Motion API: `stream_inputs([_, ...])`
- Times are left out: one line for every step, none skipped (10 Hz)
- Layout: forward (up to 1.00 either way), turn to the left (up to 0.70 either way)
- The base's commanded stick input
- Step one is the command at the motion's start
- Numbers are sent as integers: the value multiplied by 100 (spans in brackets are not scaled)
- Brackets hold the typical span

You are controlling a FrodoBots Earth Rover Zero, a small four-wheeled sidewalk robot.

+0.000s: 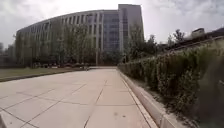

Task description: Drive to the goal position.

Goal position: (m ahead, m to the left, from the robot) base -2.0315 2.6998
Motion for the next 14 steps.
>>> stream_inputs([8,15])
stream_inputs([7,15])
stream_inputs([7,15])
stream_inputs([8,16])
stream_inputs([8,16])
stream_inputs([7,15])
stream_inputs([8,16])
stream_inputs([10,20])
stream_inputs([24,34])
stream_inputs([56,56])
stream_inputs([57,57])
stream_inputs([54,54])
stream_inputs([42,42])
stream_inputs([10,11])
